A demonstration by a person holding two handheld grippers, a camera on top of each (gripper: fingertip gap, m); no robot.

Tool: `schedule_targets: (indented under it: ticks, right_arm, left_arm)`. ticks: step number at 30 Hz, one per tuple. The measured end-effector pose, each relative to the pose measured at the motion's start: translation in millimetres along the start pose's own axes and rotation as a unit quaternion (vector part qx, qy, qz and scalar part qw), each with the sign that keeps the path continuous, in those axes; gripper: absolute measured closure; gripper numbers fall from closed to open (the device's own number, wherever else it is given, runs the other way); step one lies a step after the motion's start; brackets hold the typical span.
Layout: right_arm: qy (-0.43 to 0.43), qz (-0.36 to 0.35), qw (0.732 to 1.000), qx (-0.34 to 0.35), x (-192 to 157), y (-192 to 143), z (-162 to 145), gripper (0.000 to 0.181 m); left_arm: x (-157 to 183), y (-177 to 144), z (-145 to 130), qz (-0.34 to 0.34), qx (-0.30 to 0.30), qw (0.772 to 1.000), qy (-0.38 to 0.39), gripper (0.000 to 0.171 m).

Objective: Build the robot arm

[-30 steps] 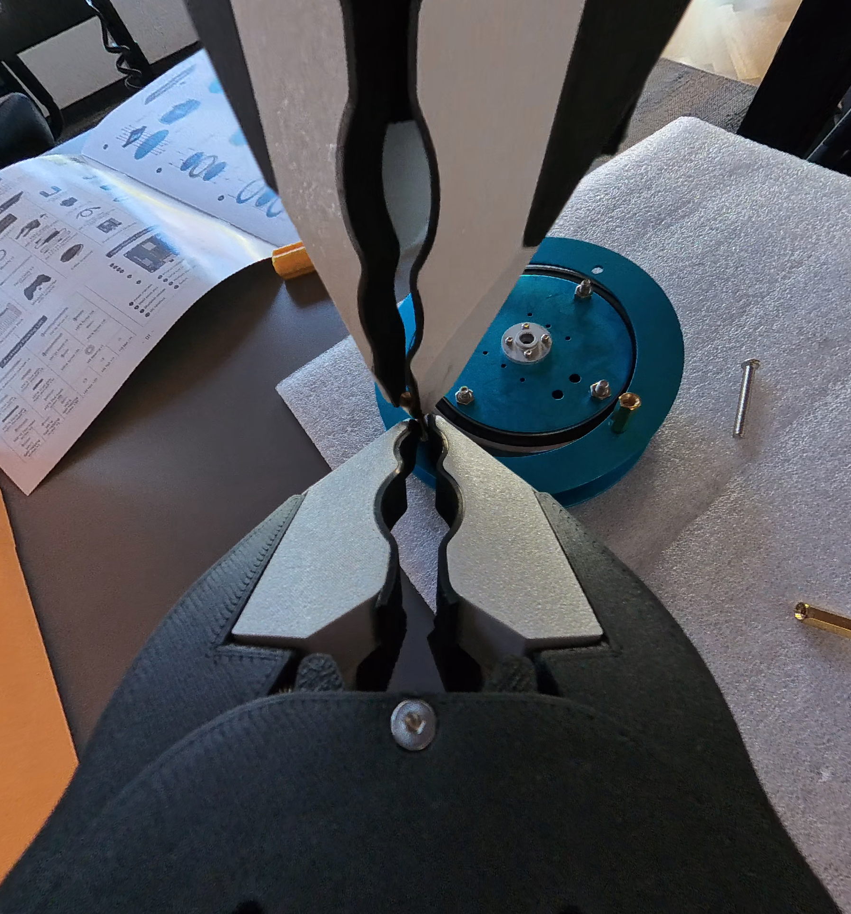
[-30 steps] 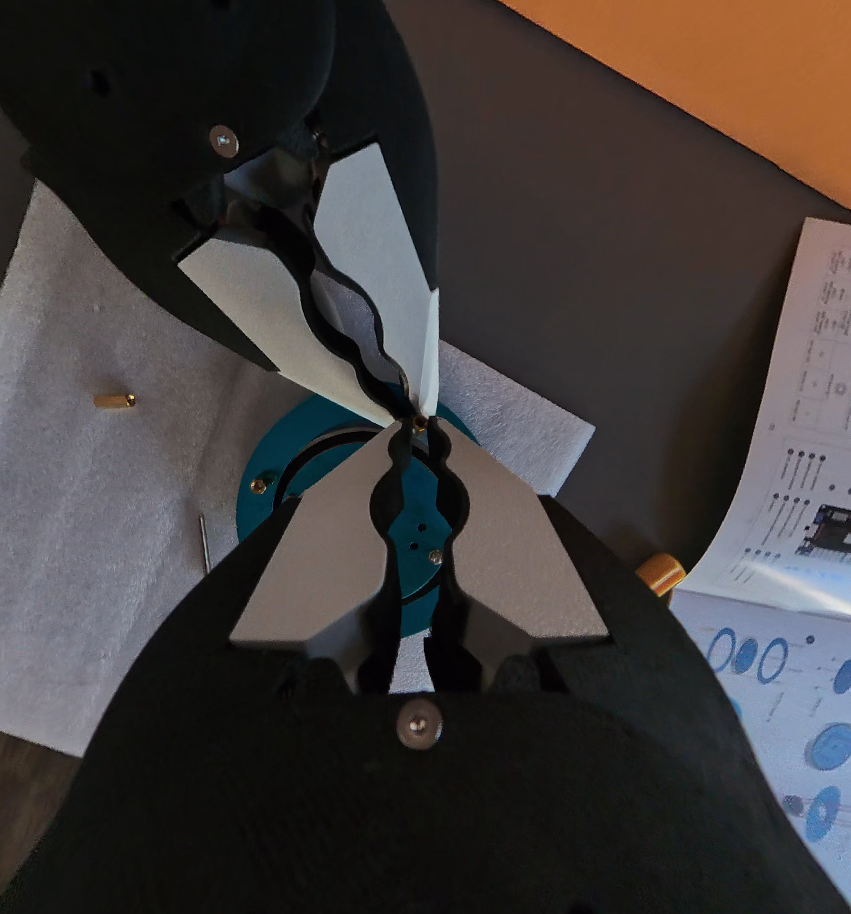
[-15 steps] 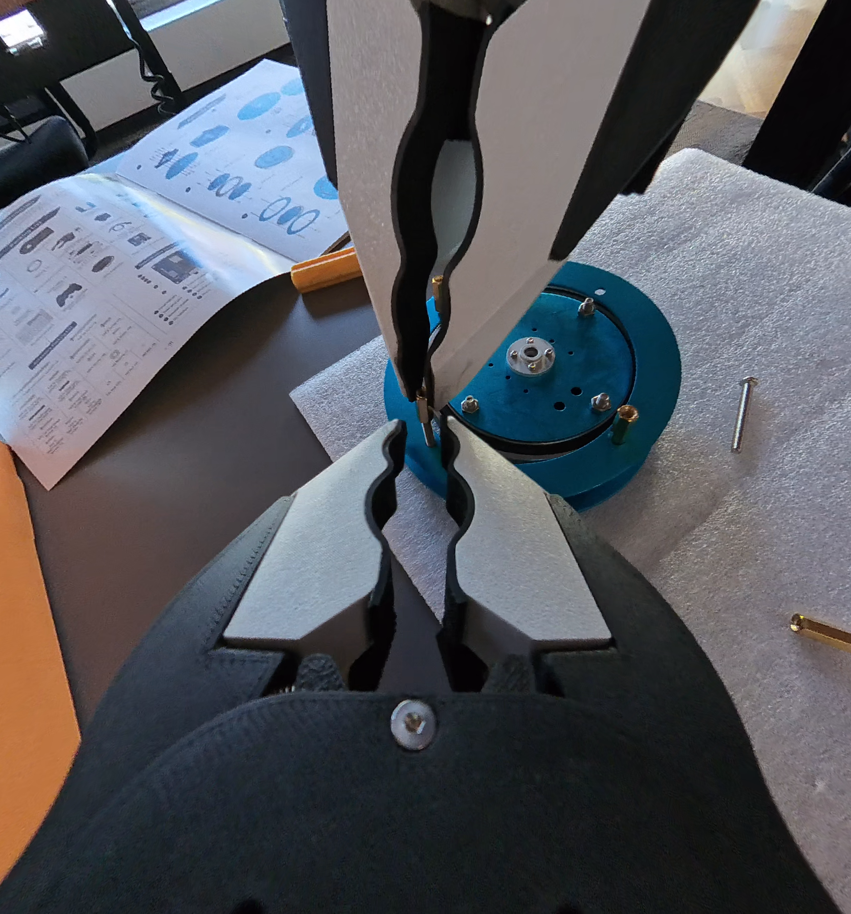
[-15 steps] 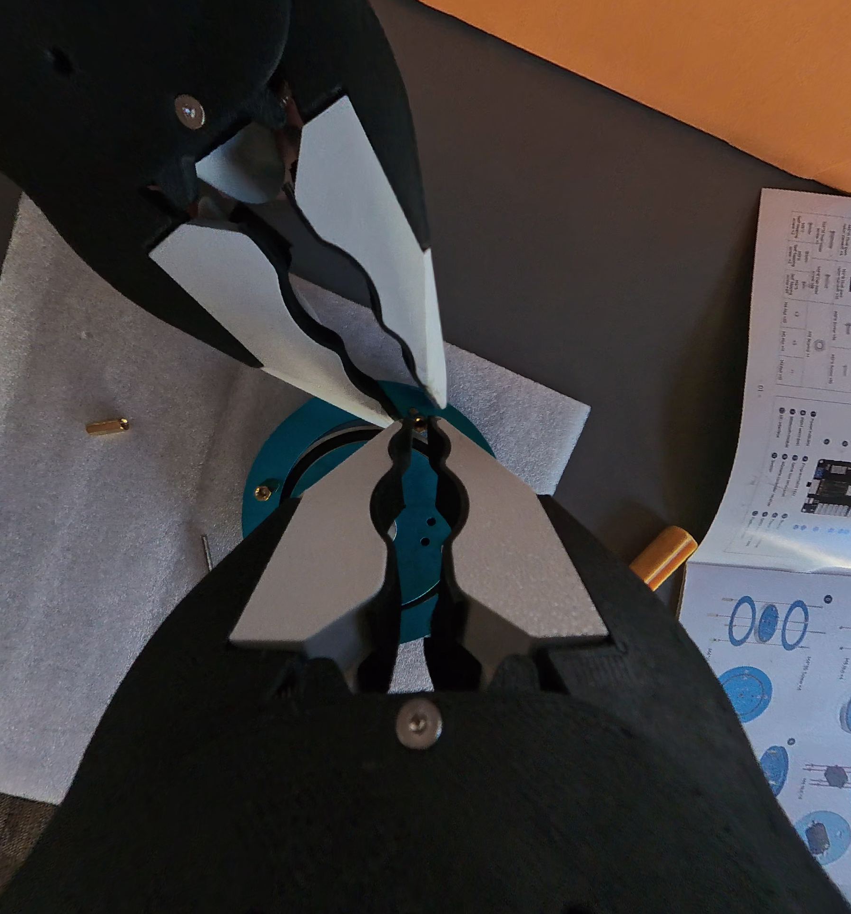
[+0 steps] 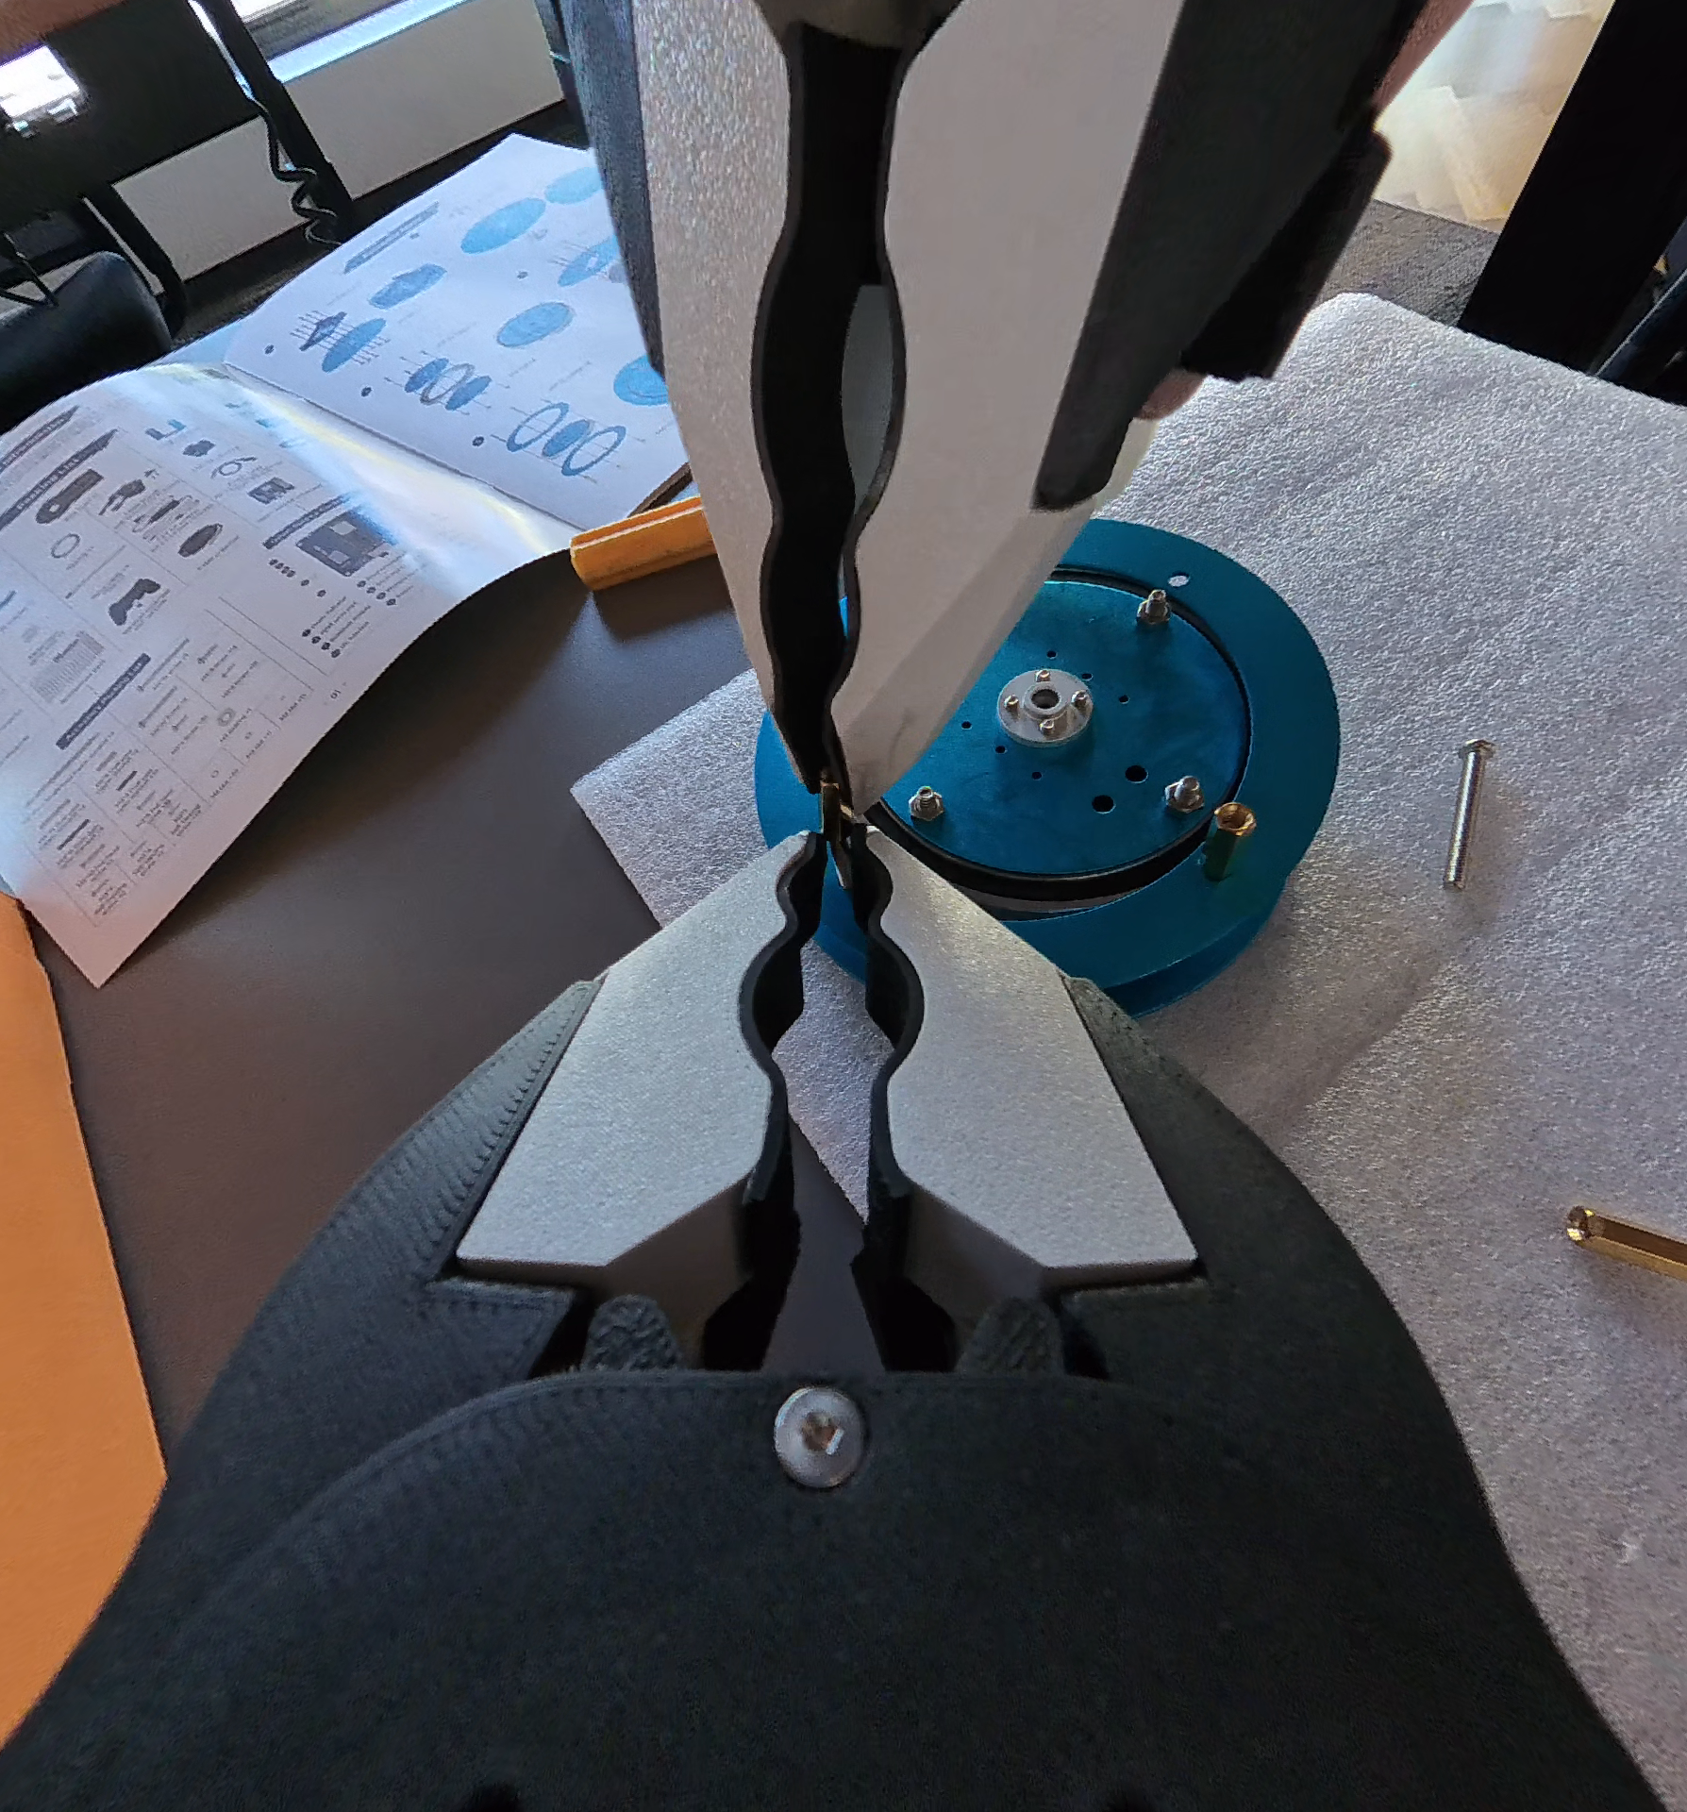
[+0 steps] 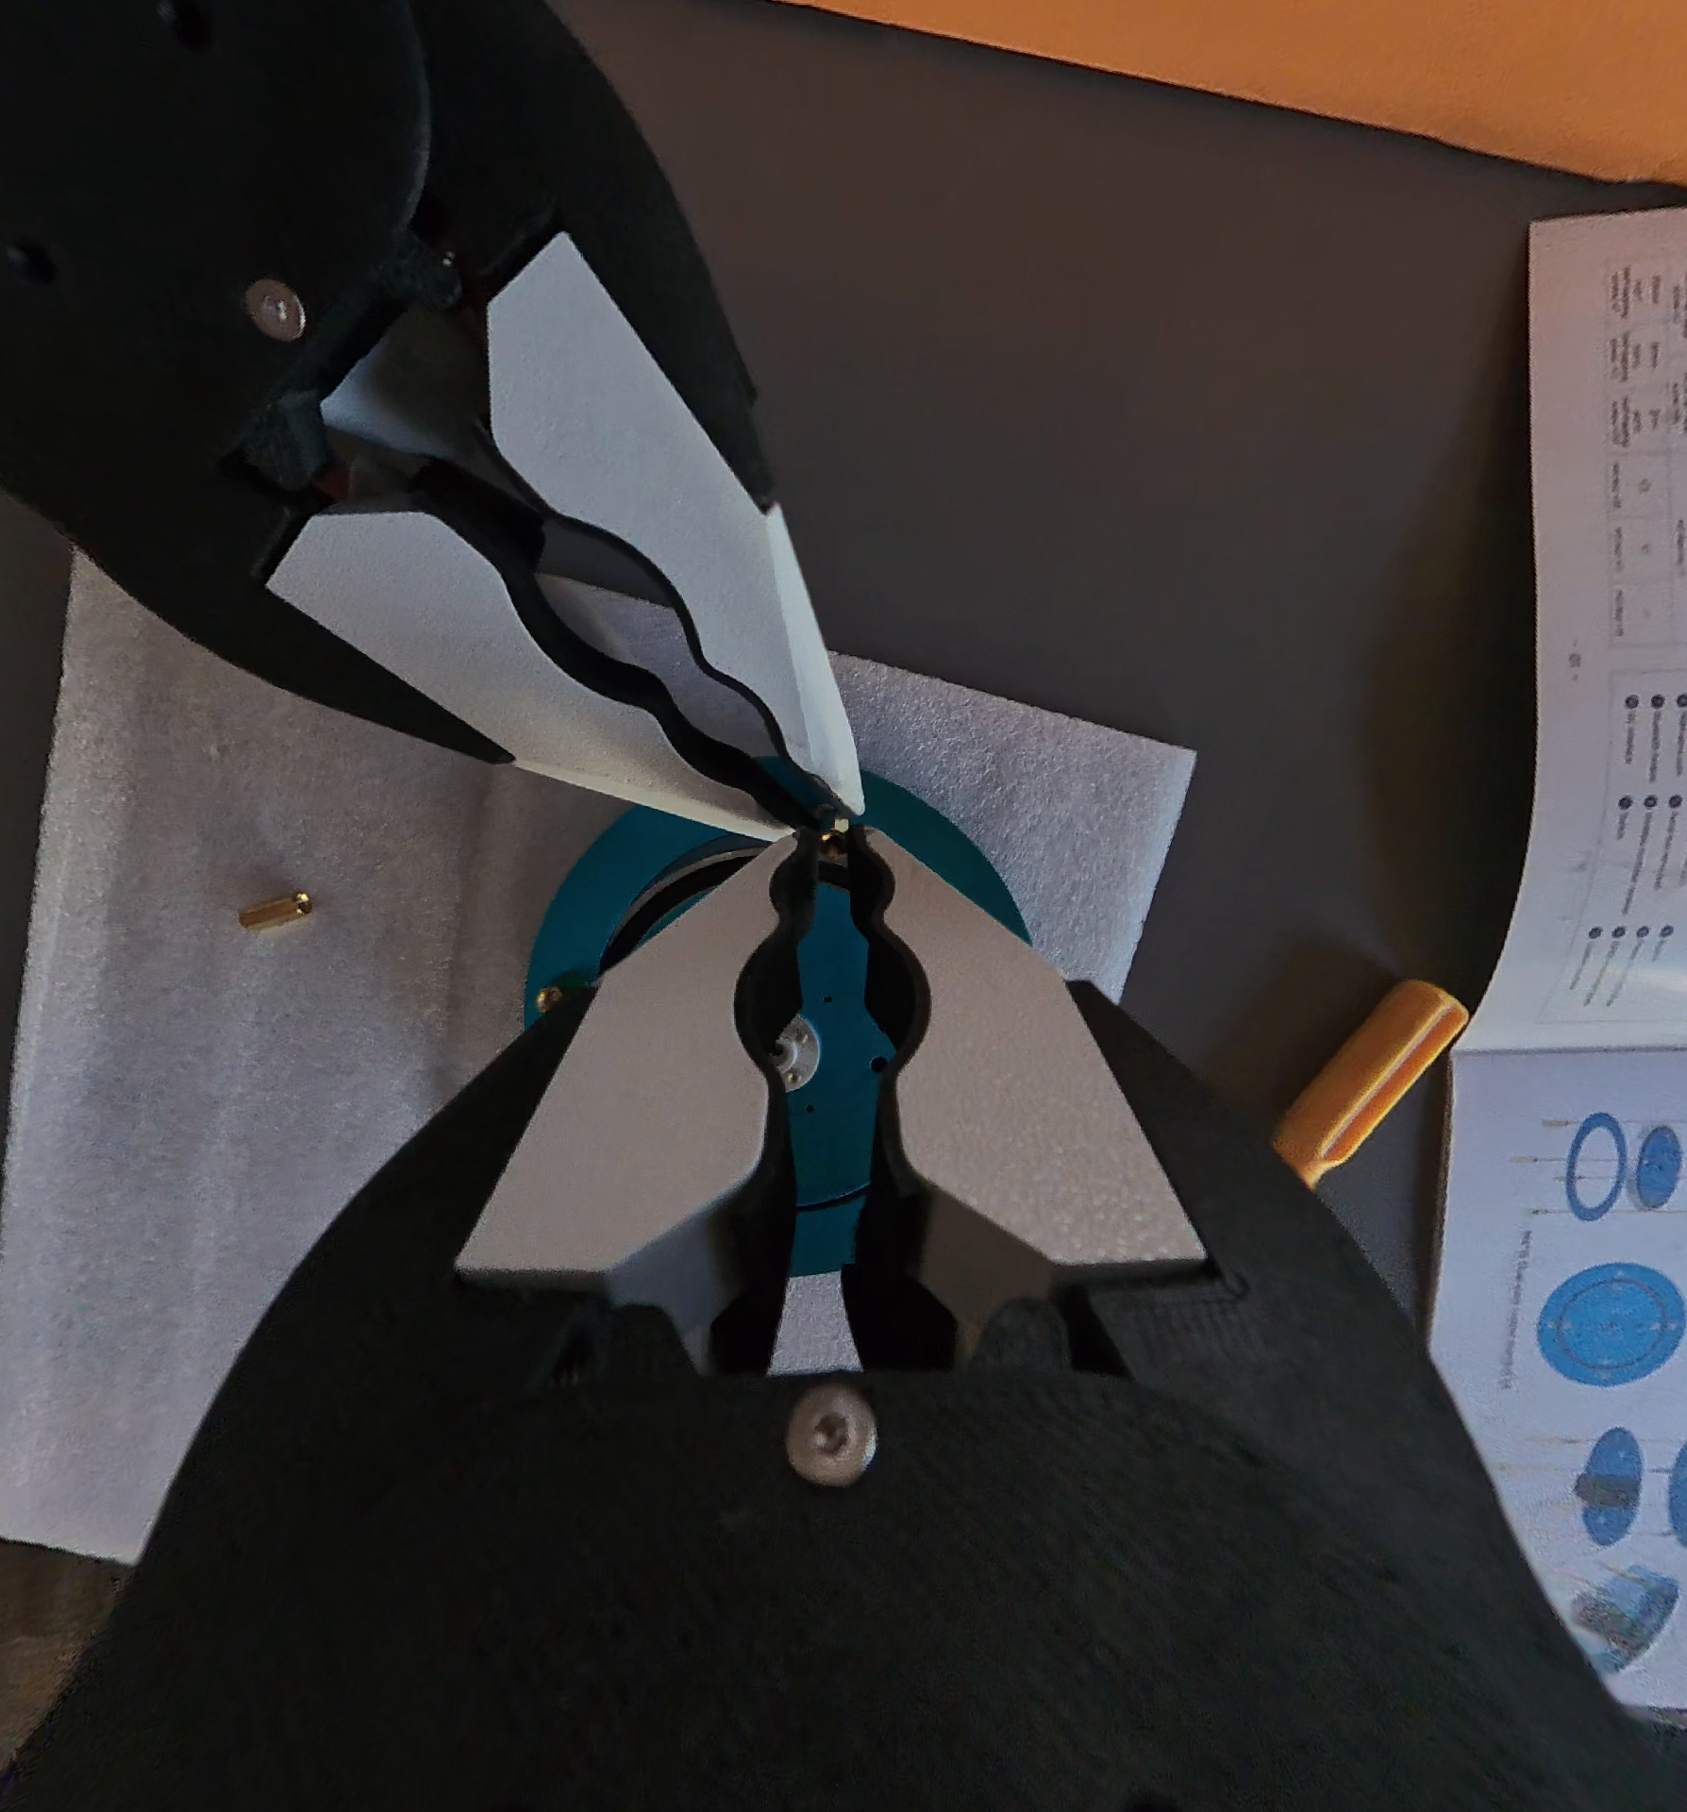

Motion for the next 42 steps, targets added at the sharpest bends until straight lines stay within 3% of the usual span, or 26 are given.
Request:
schedule_targets:
  ticks: [3,10,17,22,30,35,42]
  right_arm:
    - [0.025,0.0,1.0,0.003,-2,0,0,0.176]
    - [0.03,0.006,0.999,0.023,-1,0,-1,0.176]
    - [-0.104,0.033,0.983,0.148,8,-11,-4,0.17]
    - [-0.076,0.108,0.975,0.178,9,-2,-10,0.169]
    - [-0.079,0.101,0.977,0.168,10,2,-12,0.176]
    - [-0.056,0.081,0.987,0.125,11,1,-5,0.176]
    - [-0.093,0.053,0.991,0.084,6,0,0,0.176]
  left_arm:
    - [-1,1,0,0.01,0.0,1.0,0.003,0.159]
    - [1,1,0,0.004,-0.001,1.0,0.01,0.168]
    - [0,1,-1,0.001,-0.003,1.0,0.003,0.168]
    - [-1,1,-1,-0.001,-0.004,1.0,0.001,0.168]
    - [0,1,-1,-0.003,-0.004,1.0,-0.001,0.168]
    - [1,3,-3,0.007,-0.019,1.0,0.011,0.164]
    - [2,3,-4,0.018,-0.022,0.999,0.024,0.164]
Point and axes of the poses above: each gripper's, where its closed fingertips meet, y out along the fingers, z out of its top, x = y × z across the jaws, the point moved 6 cm from there along -y, back along the fingers, and after that the axes turned 1 degree about x, right-handed, at the moved point
